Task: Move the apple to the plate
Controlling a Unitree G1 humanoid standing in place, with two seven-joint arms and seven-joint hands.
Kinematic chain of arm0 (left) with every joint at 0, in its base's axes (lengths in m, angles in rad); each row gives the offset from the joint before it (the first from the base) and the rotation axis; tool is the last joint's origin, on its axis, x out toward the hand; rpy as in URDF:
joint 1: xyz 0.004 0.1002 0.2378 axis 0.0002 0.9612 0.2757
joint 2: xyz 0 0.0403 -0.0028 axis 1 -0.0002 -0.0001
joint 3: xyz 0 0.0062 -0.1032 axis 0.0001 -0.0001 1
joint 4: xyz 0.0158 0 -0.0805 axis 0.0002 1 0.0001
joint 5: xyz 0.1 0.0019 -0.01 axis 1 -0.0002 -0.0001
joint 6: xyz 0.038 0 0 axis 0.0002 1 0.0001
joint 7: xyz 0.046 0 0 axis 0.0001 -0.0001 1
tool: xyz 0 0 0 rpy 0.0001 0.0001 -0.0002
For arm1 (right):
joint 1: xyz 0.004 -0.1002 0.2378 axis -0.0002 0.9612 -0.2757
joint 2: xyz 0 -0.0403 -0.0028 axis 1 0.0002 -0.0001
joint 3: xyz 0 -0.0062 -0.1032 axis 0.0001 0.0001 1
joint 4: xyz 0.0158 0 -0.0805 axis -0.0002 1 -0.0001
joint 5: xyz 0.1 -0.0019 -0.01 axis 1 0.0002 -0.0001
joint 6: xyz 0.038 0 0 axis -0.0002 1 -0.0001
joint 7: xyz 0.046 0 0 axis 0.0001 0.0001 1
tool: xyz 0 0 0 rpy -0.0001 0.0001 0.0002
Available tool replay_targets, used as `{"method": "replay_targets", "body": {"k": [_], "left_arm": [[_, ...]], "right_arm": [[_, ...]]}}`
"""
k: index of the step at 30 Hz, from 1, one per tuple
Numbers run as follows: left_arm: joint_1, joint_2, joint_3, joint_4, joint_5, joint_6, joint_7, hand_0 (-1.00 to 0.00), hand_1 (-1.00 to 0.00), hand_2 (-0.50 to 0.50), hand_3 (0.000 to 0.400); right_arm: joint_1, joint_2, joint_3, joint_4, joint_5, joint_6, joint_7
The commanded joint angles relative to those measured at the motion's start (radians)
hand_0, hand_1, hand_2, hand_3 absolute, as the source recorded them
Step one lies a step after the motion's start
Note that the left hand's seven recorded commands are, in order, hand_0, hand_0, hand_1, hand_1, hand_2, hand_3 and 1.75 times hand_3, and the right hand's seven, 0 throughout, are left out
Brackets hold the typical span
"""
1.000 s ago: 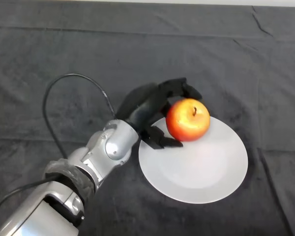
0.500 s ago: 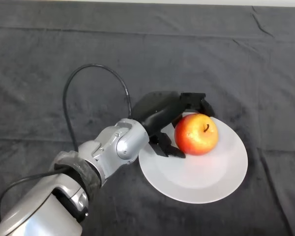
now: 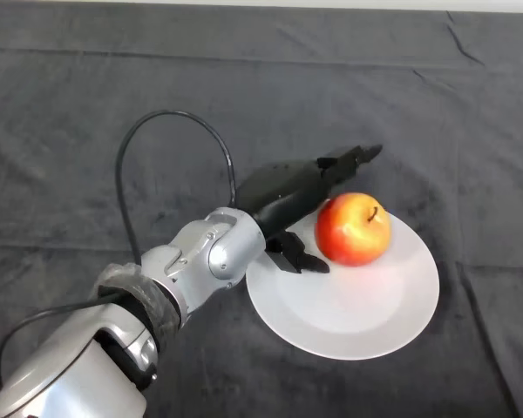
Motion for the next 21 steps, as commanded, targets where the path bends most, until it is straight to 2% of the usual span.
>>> {"method": "replay_targets", "body": {"k": [1,11,21], "left_arm": [[-0.02,0.028,-0.02,0.003,0.005,0.008,-0.017,0.0,0.0,0.0,0.0],[-0.026,0.06,0.024,0.008,-0.013,-0.011,0.0,0.0,0.0,0.0,0.0],[-0.025,0.136,0.104,0.018,-0.044,-0.061,0.012,0.0,0.0,0.0,0.0]], "right_arm": [[0.066,0.04,0.0277,0.043,-0.0181,0.002,0.0107],[0.066,0.04,0.0279,0.044,-0.0182,0.002,0.0105],[0.066,0.04,0.0281,0.044,-0.0181,0.001,0.0103]]}}
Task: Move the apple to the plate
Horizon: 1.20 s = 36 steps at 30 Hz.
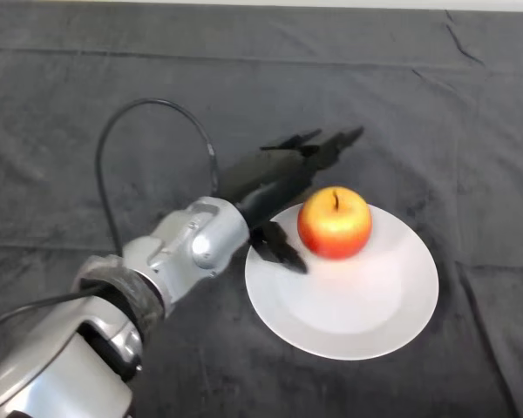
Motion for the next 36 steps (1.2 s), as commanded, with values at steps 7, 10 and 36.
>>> {"method": "replay_targets", "body": {"k": [7,10,36], "left_arm": [[-0.008,0.083,0.077,0.025,-0.042,-0.05,0.03,0.0,0.0,0.0,0.0],[0.005,0.102,0.098,0.027,-0.047,-0.062,0.036,0.0,0.0,0.0,0.0],[0.186,0.302,0.356,0.056,-0.187,-0.136,0.049,0.0,0.0,0.0,0.0]], "right_arm": [[0.068,0.039,0.0278,0.042,-0.0177,0.002,0.0102],[0.068,0.039,0.0279,0.042,-0.0176,0.002,0.0102],[0.069,0.039,0.0279,0.041,-0.0171,0.003,0.0102]]}}
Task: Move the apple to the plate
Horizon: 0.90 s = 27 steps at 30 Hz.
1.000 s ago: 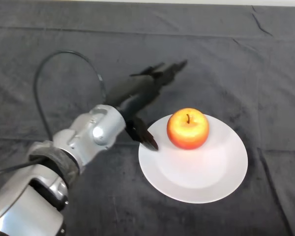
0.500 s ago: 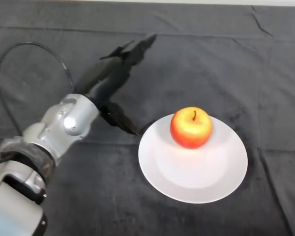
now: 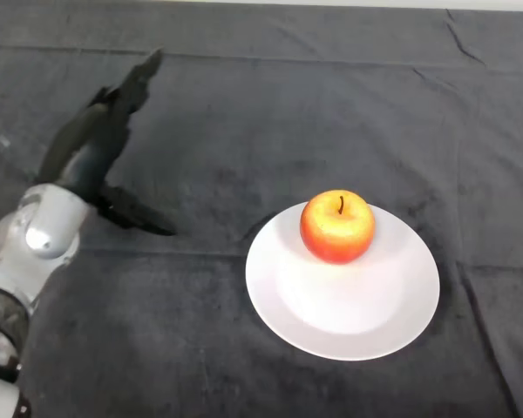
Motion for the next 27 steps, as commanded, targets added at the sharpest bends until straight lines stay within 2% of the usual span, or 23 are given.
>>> {"method": "replay_targets", "body": {"k": [1,13,27], "left_arm": [[0.041,0.061,0.046,0.021,-0.033,-0.013,0.01,0.0,0.0,0.0,0.0],[0.147,0.097,0.191,0.031,-0.145,-0.002,0.002,0.0,0.0,0.0,0.0],[0.225,0.14,0.37,0.028,-0.289,0.03,-0.033,0.0,0.0,0.0,0.0]], "right_arm": [[0.069,0.039,0.0272,0.039,-0.0161,0.003,0.0102],[0.07,0.039,0.0269,0.036,-0.0156,0.004,0.0105],[0.072,0.039,0.0265,0.033,-0.015,0.006,0.0109]]}}
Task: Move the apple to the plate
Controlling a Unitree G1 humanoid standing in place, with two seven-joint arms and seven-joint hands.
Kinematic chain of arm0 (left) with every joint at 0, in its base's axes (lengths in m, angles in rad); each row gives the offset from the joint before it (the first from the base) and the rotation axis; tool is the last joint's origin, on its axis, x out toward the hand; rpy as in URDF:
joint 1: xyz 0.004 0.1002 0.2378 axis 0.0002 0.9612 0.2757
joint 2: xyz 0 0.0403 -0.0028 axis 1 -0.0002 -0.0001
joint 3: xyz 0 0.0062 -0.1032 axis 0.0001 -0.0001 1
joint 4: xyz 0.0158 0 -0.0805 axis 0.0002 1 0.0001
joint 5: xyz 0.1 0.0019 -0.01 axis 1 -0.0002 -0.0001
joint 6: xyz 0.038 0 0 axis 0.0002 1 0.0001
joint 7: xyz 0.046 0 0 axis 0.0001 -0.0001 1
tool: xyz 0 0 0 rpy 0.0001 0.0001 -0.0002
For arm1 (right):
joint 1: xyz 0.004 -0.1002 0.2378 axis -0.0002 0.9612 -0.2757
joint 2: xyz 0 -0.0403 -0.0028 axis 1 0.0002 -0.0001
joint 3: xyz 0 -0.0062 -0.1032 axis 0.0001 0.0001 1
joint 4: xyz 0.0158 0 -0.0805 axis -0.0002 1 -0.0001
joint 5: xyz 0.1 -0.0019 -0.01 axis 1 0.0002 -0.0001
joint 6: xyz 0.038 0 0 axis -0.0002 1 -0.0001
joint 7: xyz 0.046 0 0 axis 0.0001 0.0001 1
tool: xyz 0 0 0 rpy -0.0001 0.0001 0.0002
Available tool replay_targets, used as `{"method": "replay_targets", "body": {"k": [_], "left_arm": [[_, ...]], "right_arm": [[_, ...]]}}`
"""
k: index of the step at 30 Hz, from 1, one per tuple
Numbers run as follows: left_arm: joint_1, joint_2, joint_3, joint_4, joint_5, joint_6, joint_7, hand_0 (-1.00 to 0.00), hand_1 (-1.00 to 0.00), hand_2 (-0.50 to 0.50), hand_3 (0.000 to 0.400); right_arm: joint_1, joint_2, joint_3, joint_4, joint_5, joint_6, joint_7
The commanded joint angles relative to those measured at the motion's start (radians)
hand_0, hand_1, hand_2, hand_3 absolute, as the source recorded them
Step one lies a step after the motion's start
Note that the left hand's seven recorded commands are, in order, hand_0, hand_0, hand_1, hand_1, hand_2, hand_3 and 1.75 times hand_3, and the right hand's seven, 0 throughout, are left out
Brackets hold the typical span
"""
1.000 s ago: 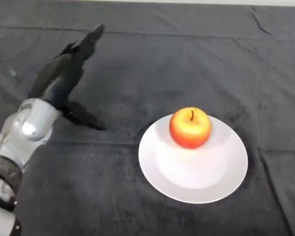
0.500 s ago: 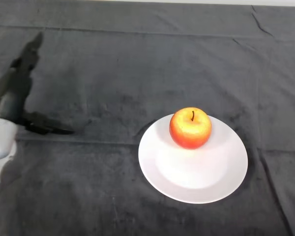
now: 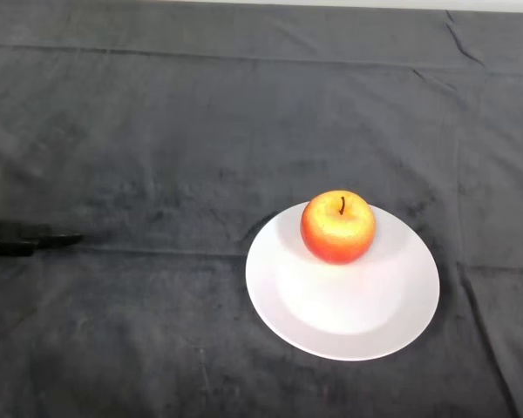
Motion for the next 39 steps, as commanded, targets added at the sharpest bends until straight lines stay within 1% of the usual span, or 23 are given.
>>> {"method": "replay_targets", "body": {"k": [1,8,12,20,26,32,39], "left_arm": [[0.062,0.077,0.039,0.025,-0.034,0.017,-0.013,0.0,0.0,0.0,0.0],[0.124,0.109,0.136,0.028,-0.11,0.028,-0.037,0.0,0.0,0.0,0.0],[0.145,0.11,0.179,0.031,-0.142,0.044,-0.034,0.0,0.0,0.0,0.0],[0.173,0.089,0.251,0.033,-0.197,0.078,-0.034,0.0,0.0,0.0,0.0],[0.2,0.111,0.307,0.038,-0.237,0.111,-0.043,0.0,0.0,0.0,0.0],[0.212,0.125,0.36,0.043,-0.266,0.142,-0.015,0.0,0.0,0.0,0.0],[0.191,0.116,0.396,0.034,-0.285,0.17,0.014,0.0,0.0,0.0,0.0]], "right_arm": [[0.071,0.037,0.022,0.033,-0.0148,0.005,0.011],[0.071,0.037,0.0219,0.031,-0.0145,0.006,0.0112],[0.071,0.037,0.0218,0.031,-0.0144,0.006,0.0113],[0.072,0.037,0.0217,0.03,-0.0143,0.007,0.0115],[0.072,0.037,0.0216,0.03,-0.0142,0.007,0.0116],[0.072,0.037,0.0215,0.03,-0.0142,0.007,0.0117],[0.072,0.037,0.0215,0.03,-0.0142,0.008,0.0117]]}}
